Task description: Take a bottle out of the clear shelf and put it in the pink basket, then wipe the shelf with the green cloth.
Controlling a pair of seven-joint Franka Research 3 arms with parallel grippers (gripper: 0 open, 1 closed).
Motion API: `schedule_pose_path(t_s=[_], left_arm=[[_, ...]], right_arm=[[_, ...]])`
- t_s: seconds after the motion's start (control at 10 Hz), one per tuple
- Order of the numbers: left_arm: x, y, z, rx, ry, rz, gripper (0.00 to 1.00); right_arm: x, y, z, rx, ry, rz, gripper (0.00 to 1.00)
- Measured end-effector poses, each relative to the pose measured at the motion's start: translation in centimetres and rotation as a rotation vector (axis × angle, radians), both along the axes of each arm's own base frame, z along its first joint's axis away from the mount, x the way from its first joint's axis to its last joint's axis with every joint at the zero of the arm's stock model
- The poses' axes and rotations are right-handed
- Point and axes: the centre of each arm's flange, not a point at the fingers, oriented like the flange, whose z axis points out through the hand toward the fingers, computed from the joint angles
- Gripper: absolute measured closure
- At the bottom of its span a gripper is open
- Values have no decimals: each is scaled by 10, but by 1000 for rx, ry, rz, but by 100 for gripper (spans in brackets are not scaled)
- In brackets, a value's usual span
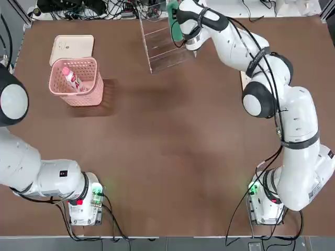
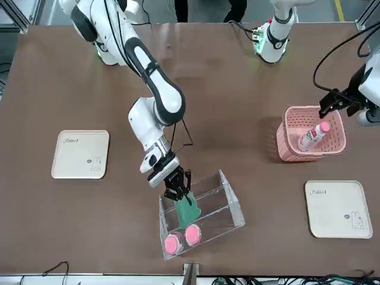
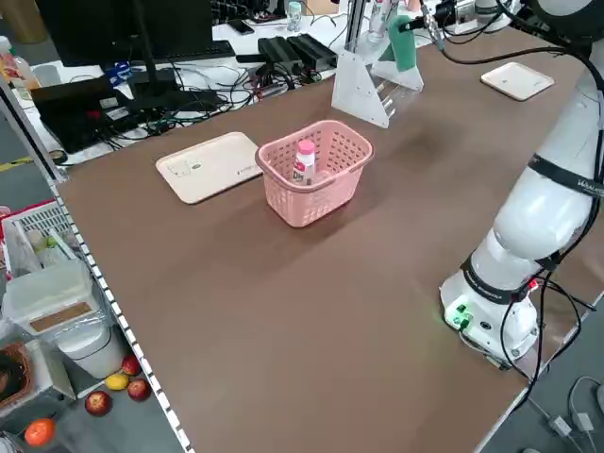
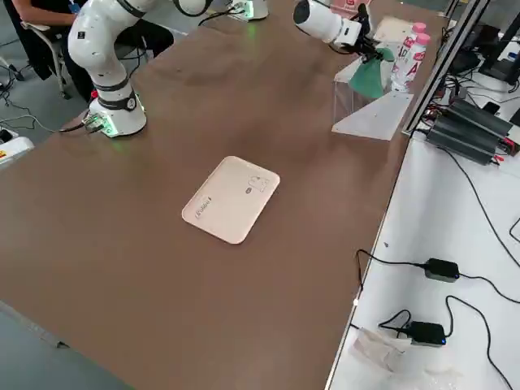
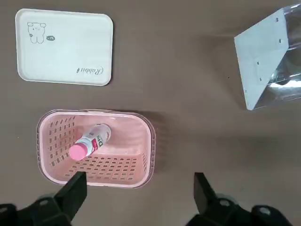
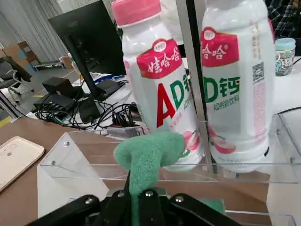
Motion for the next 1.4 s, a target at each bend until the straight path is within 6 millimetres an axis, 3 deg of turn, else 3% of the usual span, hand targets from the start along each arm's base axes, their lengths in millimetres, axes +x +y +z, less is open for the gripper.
schedule_pose_path(t_s=[0.5,0.9,1.4], left_arm=[[1,14,0,2,-1,25,0],[2,15,2,1,-10,28,0],[3,24,5,1,-22,42,0]], right_arm=[[22,-33,6,-57,-46,-37,95],[22,-31,7,-71,-57,-22,95],[11,-6,-8,-33,-10,1,95]])
